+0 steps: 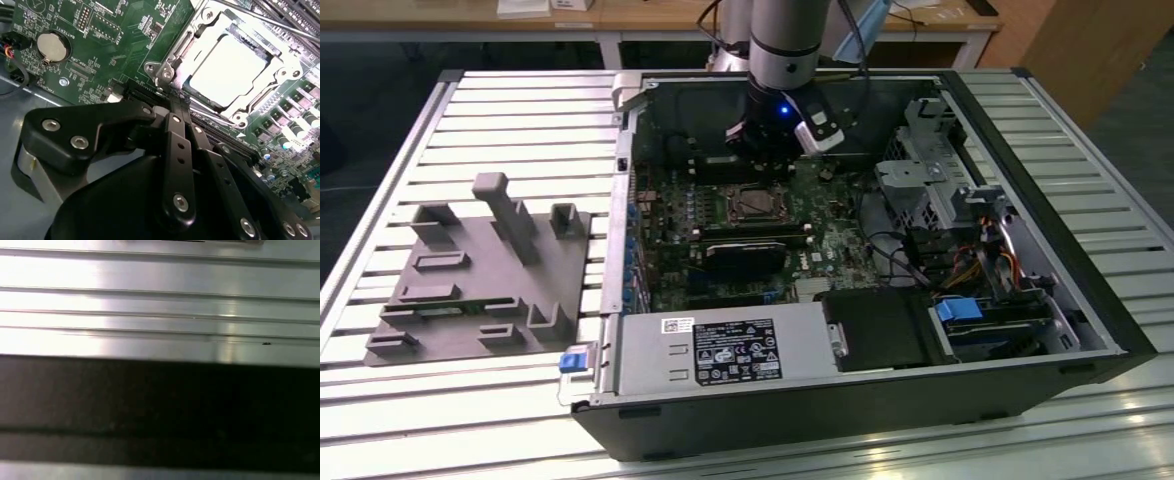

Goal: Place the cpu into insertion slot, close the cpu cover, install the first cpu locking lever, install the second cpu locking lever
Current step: 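Install the first cpu locking lever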

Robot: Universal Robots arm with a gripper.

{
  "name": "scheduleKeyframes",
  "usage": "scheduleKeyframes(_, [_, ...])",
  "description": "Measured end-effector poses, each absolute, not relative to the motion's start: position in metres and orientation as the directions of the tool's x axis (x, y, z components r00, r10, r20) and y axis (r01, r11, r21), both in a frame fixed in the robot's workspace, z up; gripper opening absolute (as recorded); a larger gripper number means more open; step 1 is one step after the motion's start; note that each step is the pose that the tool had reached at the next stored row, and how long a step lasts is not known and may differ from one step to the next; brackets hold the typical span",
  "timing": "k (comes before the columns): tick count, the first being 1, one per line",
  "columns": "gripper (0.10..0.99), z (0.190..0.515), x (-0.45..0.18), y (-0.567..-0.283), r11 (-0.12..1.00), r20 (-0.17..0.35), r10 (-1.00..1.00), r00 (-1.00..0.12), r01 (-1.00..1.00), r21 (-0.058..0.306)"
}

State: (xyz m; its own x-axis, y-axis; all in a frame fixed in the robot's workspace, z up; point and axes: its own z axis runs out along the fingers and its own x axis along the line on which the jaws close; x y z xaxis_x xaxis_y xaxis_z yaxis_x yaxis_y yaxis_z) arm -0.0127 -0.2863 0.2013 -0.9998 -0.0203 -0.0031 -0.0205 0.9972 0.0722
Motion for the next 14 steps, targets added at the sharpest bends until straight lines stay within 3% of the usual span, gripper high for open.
scheduleKeyframes(14, [0.118,0.1982,-0.0127,-0.2864,0.999,-0.002,-0.020,-1.000,-0.020,0.041])
